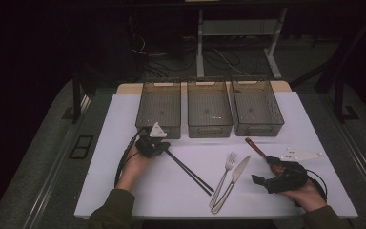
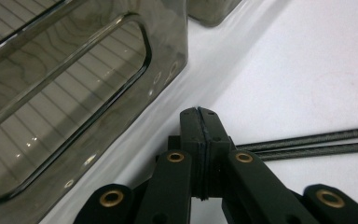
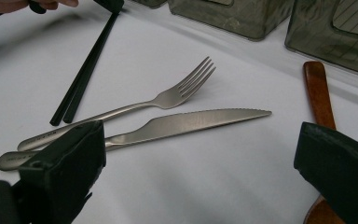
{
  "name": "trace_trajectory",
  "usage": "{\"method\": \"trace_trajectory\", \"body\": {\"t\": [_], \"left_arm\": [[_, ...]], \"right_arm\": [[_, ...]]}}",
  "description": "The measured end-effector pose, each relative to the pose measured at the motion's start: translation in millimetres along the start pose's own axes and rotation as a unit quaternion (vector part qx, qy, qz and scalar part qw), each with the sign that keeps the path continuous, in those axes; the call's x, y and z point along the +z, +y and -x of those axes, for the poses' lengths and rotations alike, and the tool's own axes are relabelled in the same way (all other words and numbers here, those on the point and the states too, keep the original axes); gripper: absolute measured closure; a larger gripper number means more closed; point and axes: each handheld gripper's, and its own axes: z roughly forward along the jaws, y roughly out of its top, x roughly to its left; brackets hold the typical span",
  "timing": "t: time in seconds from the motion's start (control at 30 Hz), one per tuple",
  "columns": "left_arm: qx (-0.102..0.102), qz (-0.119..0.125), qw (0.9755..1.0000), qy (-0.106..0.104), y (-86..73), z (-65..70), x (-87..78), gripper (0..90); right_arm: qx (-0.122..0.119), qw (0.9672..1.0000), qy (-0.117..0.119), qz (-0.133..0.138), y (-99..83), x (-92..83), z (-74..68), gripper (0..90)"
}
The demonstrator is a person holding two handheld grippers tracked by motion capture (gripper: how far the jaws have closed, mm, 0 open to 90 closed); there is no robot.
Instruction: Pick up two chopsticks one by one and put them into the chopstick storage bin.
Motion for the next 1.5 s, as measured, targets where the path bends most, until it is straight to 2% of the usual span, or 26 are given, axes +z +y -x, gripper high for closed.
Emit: {"method": "trace_trajectory", "body": {"t": [0.43,0.53,0.87,1.03,1.13,1.27,1.5], "left_arm": [[0.008,-0.015,0.9999,0.003,-6.4,-2.3,-8.2,89.4],[0.002,-0.015,0.9999,0.003,-8.0,-2.4,-9.7,89.4],[0.002,-0.030,0.9996,0.002,-14.8,-3.3,-16.4,89.4],[-0.002,-0.021,0.9997,0.009,-15.9,-4.1,-20.6,89.3],[0.004,-0.008,0.9999,0.006,-13.5,-1.0,-26.2,89.3],[0.010,-0.008,0.9999,0.011,-16.0,2.3,-33.8,89.3],[-0.011,-0.020,0.9994,0.025,-25.5,-9.5,-30.1,89.3]], "right_arm": [[0.001,1.0000,0.000,0.000,0.0,-0.1,0.2,2.4],[0.001,1.0000,0.000,0.000,0.0,-0.2,0.2,2.5],[0.001,1.0000,0.000,0.000,0.0,-0.3,0.2,2.4],[0.001,1.0000,-0.001,0.001,0.1,-0.3,0.2,2.4],[0.001,1.0000,-0.001,0.001,0.1,-0.4,0.4,2.4],[0.001,1.0000,-0.001,0.000,0.0,-0.3,0.4,2.4],[0.000,1.0000,-0.002,-0.001,0.3,-0.2,-0.5,2.4]]}}
